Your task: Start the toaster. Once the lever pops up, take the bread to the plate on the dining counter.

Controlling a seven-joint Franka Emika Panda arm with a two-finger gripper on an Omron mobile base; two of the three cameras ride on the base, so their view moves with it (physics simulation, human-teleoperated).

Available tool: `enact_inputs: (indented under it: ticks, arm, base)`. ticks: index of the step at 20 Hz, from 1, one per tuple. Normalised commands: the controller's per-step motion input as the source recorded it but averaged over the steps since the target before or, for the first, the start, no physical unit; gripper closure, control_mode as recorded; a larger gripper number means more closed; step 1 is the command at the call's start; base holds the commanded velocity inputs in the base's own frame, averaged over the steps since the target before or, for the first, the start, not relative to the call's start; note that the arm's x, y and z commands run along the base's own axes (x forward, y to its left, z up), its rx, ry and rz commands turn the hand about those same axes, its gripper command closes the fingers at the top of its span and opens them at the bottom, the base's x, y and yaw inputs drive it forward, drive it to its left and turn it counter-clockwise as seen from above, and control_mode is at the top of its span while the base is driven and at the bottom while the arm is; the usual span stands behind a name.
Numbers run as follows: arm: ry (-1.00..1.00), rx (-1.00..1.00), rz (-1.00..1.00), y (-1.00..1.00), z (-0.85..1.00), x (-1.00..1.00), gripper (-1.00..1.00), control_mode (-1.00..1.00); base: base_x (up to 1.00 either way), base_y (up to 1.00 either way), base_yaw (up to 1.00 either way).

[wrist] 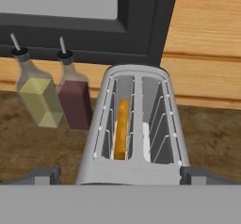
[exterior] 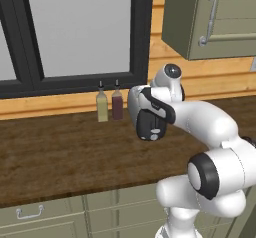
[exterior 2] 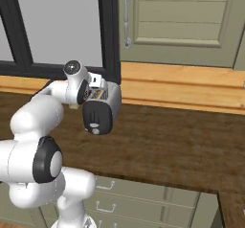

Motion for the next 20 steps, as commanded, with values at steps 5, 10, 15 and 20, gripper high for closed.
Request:
enact_inputs:
  ticks: [5, 10, 15, 20]
  arm:
    - [0.0, 0.04, 0.0, 0.0, -0.15, 0.09, -1.0, -1.0]
    - [0.0, 0.0, 0.0, 0.0, -0.07, 0.1, -1.0, -1.0]
    - [0.0, 0.0, 0.0, 0.0, -0.05, 0.14, -1.0, -1.0]
    - [0.0, 0.0, 0.0, 0.0, -0.01, 0.06, -1.0, -1.0]
  base:
    - [0.0, 0.0, 0.0]
    - [0.0, 0.0, 0.0]
    - [0.0, 0.0, 0.0]
    - [0.0, 0.0, 0.0]
